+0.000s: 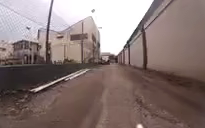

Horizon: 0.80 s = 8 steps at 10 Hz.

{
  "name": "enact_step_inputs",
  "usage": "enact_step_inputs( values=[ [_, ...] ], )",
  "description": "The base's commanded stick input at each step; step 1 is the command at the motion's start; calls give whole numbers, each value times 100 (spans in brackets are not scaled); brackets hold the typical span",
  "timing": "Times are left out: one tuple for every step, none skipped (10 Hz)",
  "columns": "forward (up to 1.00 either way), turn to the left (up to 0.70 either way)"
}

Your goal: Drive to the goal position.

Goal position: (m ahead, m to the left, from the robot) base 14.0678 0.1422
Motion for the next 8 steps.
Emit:
enact_step_inputs(
  values=[
    [70, 0],
    [70, 0],
    [70, -21],
    [70, -32],
    [70, -24],
    [70, -16],
    [70, -7],
    [70, 0]
  ],
)
